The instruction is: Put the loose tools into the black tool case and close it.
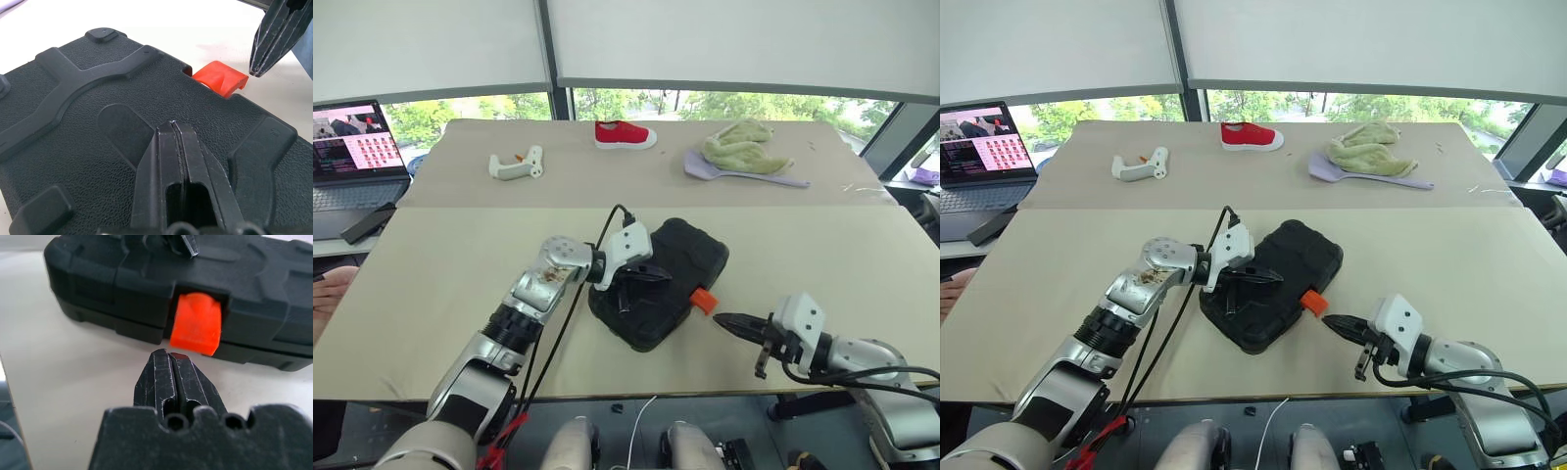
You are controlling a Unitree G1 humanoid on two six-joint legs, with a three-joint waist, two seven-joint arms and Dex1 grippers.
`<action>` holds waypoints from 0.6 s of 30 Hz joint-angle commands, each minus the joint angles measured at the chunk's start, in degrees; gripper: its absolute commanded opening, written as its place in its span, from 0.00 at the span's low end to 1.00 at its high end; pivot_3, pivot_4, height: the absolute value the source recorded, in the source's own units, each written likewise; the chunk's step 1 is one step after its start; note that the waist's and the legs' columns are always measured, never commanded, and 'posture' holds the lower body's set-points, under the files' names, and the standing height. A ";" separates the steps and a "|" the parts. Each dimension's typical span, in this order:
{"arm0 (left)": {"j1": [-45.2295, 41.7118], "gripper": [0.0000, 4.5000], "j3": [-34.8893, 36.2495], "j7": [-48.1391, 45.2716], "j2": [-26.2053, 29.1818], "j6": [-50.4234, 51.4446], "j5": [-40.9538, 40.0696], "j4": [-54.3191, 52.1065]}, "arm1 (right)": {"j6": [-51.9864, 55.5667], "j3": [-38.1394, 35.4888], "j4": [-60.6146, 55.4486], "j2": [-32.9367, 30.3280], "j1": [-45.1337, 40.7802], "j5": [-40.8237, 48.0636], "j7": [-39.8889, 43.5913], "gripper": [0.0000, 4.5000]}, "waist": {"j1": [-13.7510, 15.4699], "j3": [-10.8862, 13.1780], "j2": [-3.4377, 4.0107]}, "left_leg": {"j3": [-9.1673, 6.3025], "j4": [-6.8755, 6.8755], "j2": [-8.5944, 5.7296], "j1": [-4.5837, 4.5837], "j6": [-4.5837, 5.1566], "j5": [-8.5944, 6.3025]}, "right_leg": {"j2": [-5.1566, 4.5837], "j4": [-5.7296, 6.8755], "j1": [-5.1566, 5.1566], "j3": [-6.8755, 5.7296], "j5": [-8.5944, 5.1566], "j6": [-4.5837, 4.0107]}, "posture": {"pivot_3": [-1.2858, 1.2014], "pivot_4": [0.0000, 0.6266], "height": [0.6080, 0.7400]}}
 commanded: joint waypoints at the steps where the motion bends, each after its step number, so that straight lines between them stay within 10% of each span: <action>1: 3.09 0.00 -2.83 0.19 0.93 4.00 2.81 2.96 | -0.33 -0.13 0.45 0.23 -1.98 -0.32 -0.40 0.01 | 0.00 -0.04 0.00 | 0.00 0.00 0.00 0.00 0.00 0.00 | 0.00 0.00 0.00 0.00 0.00 0.00 | 0.52 0.24 1.00; 18: 4.33 0.00 -2.00 0.99 1.72 5.40 2.55 0.85 | -3.43 5.32 8.18 2.51 -6.32 -4.21 1.17 0.01 | -0.07 -0.11 0.03 | 0.00 -0.04 0.00 0.00 0.01 -0.01 | 0.04 -0.03 -0.02 0.00 0.00 -0.01 | 0.52 0.24 1.00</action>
